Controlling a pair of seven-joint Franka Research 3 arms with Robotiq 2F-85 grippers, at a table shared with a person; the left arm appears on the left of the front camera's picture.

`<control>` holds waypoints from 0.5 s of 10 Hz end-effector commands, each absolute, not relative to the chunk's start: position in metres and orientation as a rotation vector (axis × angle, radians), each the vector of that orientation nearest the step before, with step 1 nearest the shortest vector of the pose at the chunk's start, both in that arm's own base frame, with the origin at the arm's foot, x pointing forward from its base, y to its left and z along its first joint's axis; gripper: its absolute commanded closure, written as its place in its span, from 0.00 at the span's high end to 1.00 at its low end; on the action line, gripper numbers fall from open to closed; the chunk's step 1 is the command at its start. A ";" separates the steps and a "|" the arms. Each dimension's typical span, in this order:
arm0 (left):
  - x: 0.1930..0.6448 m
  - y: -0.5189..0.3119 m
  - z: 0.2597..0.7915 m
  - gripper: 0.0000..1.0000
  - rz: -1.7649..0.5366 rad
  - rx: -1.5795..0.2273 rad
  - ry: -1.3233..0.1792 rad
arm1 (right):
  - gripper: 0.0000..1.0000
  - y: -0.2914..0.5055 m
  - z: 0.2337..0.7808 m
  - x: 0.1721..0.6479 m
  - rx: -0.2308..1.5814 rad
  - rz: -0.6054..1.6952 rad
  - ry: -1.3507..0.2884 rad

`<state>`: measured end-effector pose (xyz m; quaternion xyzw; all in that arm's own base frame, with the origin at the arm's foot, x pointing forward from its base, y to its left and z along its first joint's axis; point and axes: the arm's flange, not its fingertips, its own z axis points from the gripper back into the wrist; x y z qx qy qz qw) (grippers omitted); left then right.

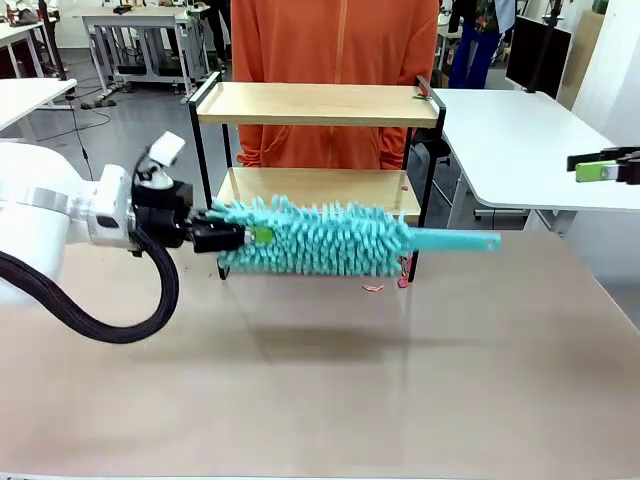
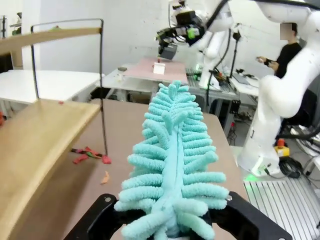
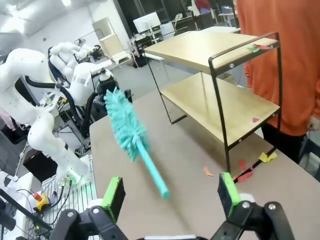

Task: Clean the shelf.
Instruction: Hand the Duster back to the human.

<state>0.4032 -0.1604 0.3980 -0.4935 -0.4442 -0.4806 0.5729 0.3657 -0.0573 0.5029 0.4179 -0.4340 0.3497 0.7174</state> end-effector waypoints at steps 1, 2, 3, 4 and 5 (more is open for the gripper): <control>0.394 -0.146 0.463 0.19 -1.047 -1.176 -1.148 | 1.00 -0.058 0.509 0.369 0.929 0.796 -0.944; 0.389 -0.138 0.497 0.19 -1.028 -1.172 -1.204 | 1.00 -0.058 0.509 0.369 0.929 0.796 -0.944; 0.384 -0.123 0.539 0.19 -0.993 -1.123 -1.280 | 1.00 -0.058 0.509 0.369 0.929 0.796 -0.944; 0.378 -0.106 0.576 0.19 -0.934 -1.043 -1.392 | 1.00 -0.058 0.509 0.369 0.929 0.796 -0.944; 0.373 -0.084 0.606 0.19 -0.847 -0.930 -1.481 | 1.00 -0.058 0.509 0.369 0.929 0.796 -0.944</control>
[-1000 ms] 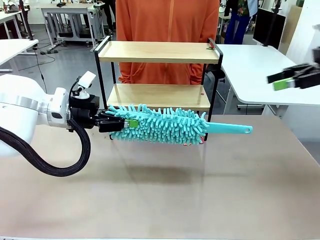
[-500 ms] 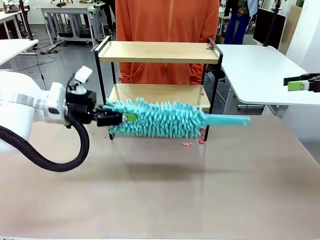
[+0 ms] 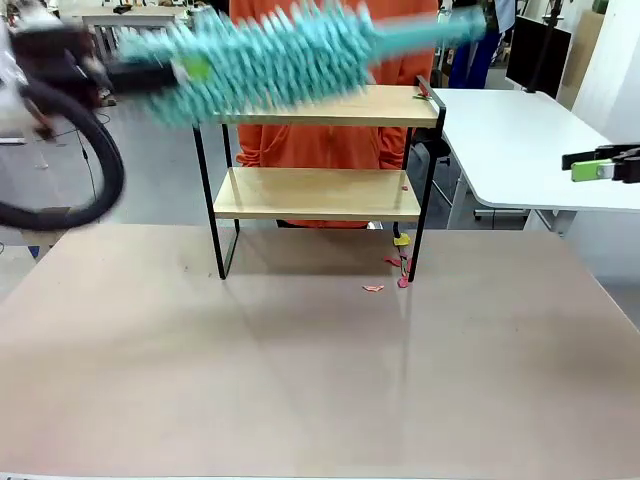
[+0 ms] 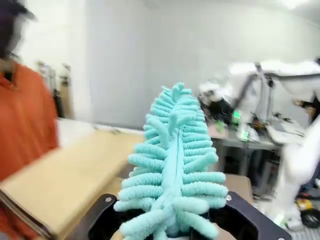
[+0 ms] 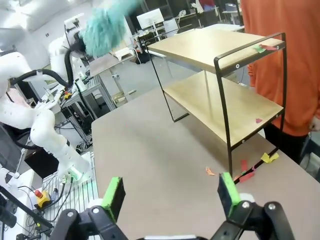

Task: Clean the shelf.
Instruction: Hand the Duster back to the human.

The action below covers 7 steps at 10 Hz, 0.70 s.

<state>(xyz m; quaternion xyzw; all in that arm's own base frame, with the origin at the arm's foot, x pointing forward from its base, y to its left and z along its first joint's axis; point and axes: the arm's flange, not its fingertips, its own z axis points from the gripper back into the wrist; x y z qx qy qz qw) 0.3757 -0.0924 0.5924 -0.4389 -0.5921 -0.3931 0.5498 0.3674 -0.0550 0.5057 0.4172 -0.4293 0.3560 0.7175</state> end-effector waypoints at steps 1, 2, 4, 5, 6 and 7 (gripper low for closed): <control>0.371 -0.059 0.625 0.19 -0.717 -0.815 -1.556 | 1.00 -0.058 0.509 0.369 0.929 0.796 -0.944; 0.371 -0.031 0.637 0.19 -0.556 -0.653 -1.604 | 1.00 -0.058 0.509 0.369 0.929 0.796 -0.944; 0.382 0.015 0.631 0.19 -0.302 -0.378 -1.674 | 1.00 -0.058 0.509 0.369 0.929 0.796 -0.944; 0.392 0.031 0.619 0.19 -0.225 -0.372 -1.642 | 1.00 -0.058 0.509 0.369 0.929 0.796 -0.944; 0.402 0.043 0.599 0.19 -0.167 -0.351 -1.599 | 1.00 -0.058 0.509 0.369 0.929 0.796 -0.944; 0.408 0.054 0.576 0.19 -0.112 -0.287 -1.569 | 1.00 -0.058 0.509 0.369 0.929 0.796 -0.944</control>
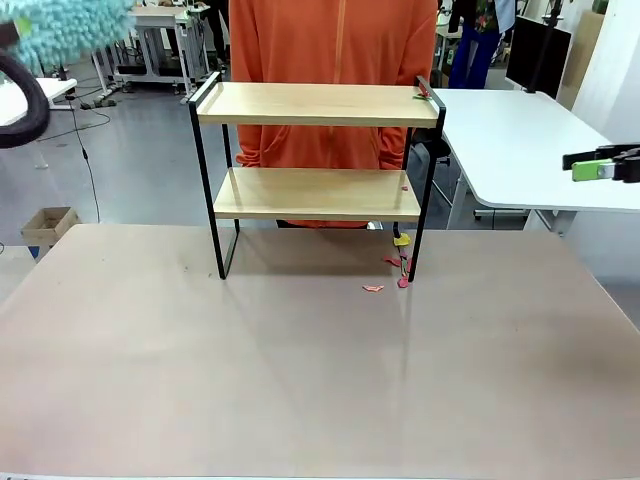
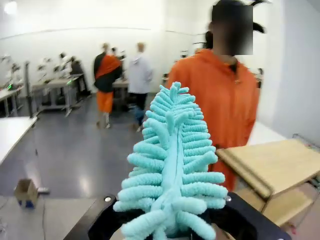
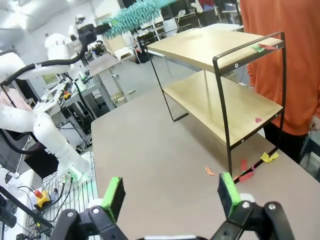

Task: Clean the shelf.
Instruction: Hand the Duster back to the human.

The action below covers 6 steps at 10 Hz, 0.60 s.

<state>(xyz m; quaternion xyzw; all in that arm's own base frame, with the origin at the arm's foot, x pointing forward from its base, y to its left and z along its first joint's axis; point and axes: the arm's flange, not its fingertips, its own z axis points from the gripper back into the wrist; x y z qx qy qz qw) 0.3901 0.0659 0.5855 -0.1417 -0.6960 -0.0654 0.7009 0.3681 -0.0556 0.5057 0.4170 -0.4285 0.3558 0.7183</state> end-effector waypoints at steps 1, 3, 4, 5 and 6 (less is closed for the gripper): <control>0.413 0.060 0.550 0.19 -0.061 -0.205 -1.544 | 1.00 -0.058 0.509 0.369 0.929 0.796 -0.944; 0.419 0.059 0.488 0.19 -0.026 -0.117 -1.467 | 1.00 -0.058 0.509 0.369 0.929 0.796 -0.944; 0.417 0.057 0.470 0.19 -0.012 -0.115 -1.461 | 1.00 -0.058 0.509 0.369 0.929 0.796 -0.944; 0.405 0.055 0.446 0.19 0.007 -0.097 -1.455 | 1.00 -0.058 0.509 0.369 0.929 0.796 -0.944; 0.396 0.054 0.434 0.19 0.023 -0.085 -1.469 | 1.00 -0.058 0.509 0.369 0.929 0.796 -0.944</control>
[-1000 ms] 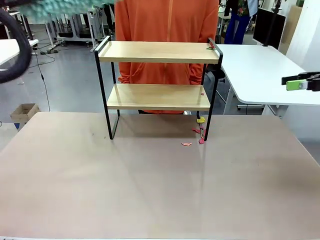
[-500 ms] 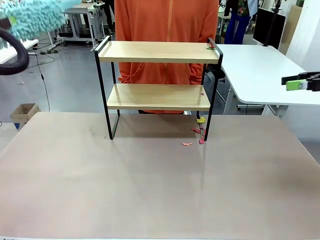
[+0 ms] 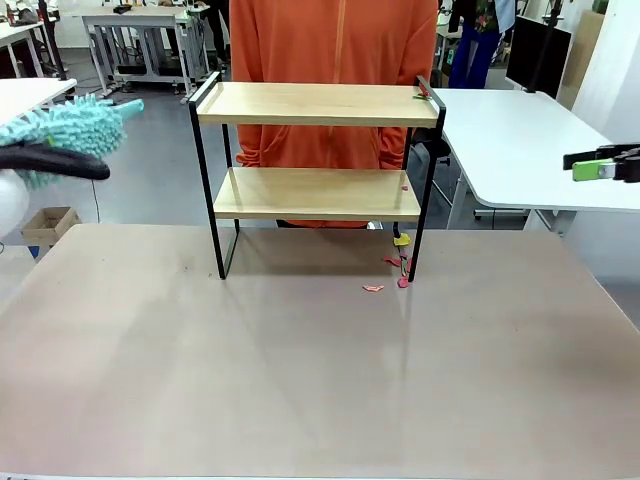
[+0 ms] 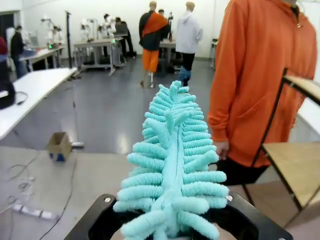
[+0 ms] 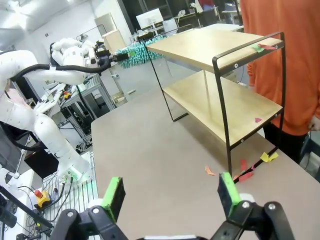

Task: Clean the shelf.
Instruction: Hand the Duster back to the human.

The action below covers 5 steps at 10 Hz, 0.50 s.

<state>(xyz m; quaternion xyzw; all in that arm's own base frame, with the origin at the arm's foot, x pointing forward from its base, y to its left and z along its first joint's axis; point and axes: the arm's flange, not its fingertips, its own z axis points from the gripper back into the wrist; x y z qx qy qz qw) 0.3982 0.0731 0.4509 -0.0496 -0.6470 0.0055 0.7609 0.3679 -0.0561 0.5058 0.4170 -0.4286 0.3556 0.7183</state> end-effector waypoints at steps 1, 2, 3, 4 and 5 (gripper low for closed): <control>0.388 0.054 0.430 0.19 0.040 -0.067 -1.501 | 1.00 -0.058 0.509 0.369 0.929 0.796 -0.944; 0.398 0.073 0.451 0.19 0.012 -0.108 -1.408 | 1.00 -0.058 0.509 0.369 0.929 0.796 -0.944; 0.398 0.073 0.451 0.19 0.012 -0.108 -1.408 | 1.00 -0.058 0.509 0.369 0.929 0.796 -0.944; 0.398 0.073 0.451 0.19 0.012 -0.108 -1.408 | 1.00 -0.058 0.509 0.369 0.929 0.796 -0.944; 0.398 0.073 0.451 0.19 0.012 -0.108 -1.408 | 1.00 -0.058 0.509 0.369 0.929 0.796 -0.944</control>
